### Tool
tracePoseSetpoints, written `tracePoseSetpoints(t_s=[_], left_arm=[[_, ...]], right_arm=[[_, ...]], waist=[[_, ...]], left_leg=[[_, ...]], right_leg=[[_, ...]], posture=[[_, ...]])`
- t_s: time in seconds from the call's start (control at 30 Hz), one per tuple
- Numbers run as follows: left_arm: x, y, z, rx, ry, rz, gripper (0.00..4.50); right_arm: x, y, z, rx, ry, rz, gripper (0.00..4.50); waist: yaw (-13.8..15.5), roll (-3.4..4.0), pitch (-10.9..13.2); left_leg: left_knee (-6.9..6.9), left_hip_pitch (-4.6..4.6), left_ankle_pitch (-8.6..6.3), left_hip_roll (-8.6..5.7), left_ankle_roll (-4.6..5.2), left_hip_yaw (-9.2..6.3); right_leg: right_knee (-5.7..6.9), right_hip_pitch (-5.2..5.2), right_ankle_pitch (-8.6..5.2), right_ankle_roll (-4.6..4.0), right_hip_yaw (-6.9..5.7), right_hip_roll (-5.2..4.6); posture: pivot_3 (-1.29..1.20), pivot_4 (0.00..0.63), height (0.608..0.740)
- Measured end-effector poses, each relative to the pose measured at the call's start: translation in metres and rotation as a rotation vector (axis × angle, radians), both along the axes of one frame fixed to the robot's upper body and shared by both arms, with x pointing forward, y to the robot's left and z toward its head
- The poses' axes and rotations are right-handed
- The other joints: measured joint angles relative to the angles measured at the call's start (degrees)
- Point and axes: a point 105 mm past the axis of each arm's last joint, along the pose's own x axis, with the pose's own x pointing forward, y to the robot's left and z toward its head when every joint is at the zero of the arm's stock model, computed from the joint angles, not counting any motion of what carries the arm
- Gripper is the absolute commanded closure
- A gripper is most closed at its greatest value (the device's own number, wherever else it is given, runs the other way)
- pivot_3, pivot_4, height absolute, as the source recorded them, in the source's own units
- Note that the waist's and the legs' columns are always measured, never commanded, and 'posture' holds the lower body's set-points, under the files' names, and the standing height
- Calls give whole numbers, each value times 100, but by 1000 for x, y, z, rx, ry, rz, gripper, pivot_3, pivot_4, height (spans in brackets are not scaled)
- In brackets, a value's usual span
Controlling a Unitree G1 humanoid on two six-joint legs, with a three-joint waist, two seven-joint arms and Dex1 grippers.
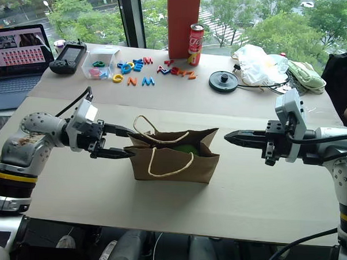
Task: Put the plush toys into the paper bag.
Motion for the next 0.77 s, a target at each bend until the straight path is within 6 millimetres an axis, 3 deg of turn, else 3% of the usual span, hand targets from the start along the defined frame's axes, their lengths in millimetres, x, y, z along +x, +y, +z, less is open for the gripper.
tracePoseSetpoints(t_s=[0.27,0.77], left_arm=[[-5,18,50,-85,45,67,1428],[-2,18,50,-102,72,96,1428]], right_arm=[[1,2,9,1,-32,12,4500],[3,2,8,3,-30,16,4500]], waist=[[7,0,0],[26,0,0]], left_leg=[[1,3,0,-5,0,3],[0,2,0,-8,-1,8]], right_leg=[[-1,3,-1,2,0,-1],[0,1,-2,1,1,1]], posture=[[0,150,739],[0,150,739]])
